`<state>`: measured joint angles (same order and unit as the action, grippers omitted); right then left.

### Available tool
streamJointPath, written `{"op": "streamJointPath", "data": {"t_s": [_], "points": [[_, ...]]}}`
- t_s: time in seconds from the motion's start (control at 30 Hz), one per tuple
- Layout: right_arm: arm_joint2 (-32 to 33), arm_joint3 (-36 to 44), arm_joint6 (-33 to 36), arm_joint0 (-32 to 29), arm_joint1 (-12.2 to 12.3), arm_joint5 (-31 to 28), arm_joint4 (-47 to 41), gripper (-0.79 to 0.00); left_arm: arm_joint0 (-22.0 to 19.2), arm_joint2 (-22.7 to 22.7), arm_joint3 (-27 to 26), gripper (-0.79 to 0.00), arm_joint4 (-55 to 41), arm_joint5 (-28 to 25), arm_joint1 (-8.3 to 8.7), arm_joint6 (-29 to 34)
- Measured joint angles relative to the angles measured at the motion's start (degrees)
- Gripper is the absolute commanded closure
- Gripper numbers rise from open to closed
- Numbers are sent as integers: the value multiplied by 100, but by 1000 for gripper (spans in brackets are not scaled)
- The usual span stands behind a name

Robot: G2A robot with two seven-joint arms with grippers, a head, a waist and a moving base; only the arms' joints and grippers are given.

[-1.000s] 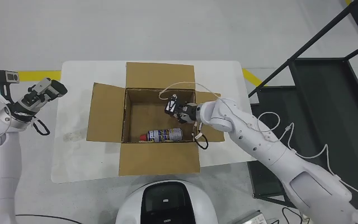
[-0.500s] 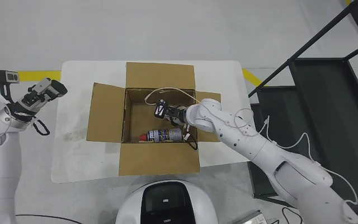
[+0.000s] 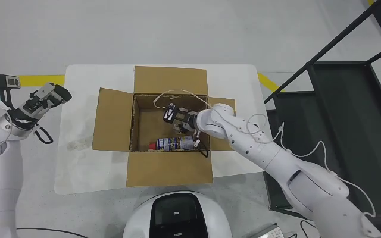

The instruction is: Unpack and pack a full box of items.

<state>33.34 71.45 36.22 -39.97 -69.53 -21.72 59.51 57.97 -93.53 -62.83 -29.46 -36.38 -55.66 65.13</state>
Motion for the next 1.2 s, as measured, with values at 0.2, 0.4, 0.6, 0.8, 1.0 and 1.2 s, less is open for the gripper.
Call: {"op": "streamJointPath", "data": {"t_s": [0.2,0.4,0.6,0.8,1.0,1.2], "points": [[942,1085,-412,-708,388,-358,-224,-785,0,0,0,-785,0,0,0,0],[2369,2340,-957,-2015,890,-1219,-482,-785,0,0,0,-785,0,0,0,0],[3966,3017,-1438,-3494,1236,-1234,-279,-785,0,0,0,-785,0,0,0,0],[5014,3031,-1997,-4470,1391,-1486,-46,-785,0,0,0,-785,0,0,0,0],[5793,2725,-2243,-5100,1452,-1243,-214,-785,0,0,0,-785,0,0,0,0],[6088,2423,-1962,-5372,1465,-781,-186,-785,0,0,0,-785,0,0,0,0]]}}
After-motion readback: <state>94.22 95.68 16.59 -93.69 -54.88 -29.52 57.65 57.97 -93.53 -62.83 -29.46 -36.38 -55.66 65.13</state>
